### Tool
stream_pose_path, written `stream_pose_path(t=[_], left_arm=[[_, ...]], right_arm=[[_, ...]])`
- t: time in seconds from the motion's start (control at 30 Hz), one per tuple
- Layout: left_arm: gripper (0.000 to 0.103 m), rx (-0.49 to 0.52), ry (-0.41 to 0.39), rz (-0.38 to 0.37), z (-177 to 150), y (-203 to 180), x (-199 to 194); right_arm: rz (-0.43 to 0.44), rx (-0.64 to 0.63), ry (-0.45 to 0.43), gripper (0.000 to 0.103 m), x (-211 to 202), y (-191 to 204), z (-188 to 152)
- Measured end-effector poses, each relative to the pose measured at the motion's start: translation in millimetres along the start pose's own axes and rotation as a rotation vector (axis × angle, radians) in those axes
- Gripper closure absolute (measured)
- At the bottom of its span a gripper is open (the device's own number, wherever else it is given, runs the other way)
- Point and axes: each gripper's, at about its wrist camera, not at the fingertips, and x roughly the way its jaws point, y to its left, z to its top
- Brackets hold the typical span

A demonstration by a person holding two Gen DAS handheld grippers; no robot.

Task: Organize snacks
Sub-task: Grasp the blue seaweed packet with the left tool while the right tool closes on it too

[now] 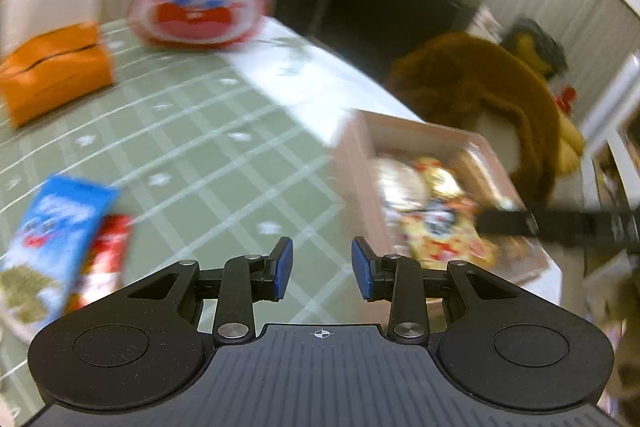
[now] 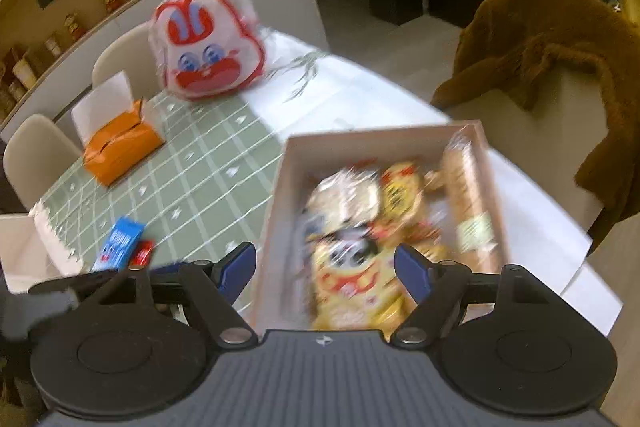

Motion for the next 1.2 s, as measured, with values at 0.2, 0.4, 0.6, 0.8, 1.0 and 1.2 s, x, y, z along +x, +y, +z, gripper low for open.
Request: stream_pose_path(t=[0.2,0.4,0.6,0.8,1.0,1.2], left_arm=[[0.066,-0.162,-0.073,0.196,6.2,110.0,-24.6],[0.066,-0.319,-0.1,0.32,12.0,187.3,-21.1],[0.066,-0.252,-0.064,0.302,-4.9,180.6,2.0],[0.066,-0.248,-0.033,0.177,-28.0,150.7,-0.3],[0.067,-0.347,0.049,0.022,-53.3,116.2,-2.7],[0.067,-0.47,0.118,-0.065,-84.5,91.5,-13.9]], right_arm=[[0.013,-0.168,0.08,0.025,38.3,73.3,-40.0],[-0.194,-0.367,0.052,0.01,79.1,152.6,-46.7],[-0.219,-0.473,0.003,0.013,85.2,168.2,-49.7],[-0.102,-0.434,-0.044,0.014,60.1,155.8,-52.9],[-0.027,-0.347,-0.022,0.014,46.6,133.7,-58.2],[0.105,-0.234,0.045,0.014,30.8,102.3,-83.8]])
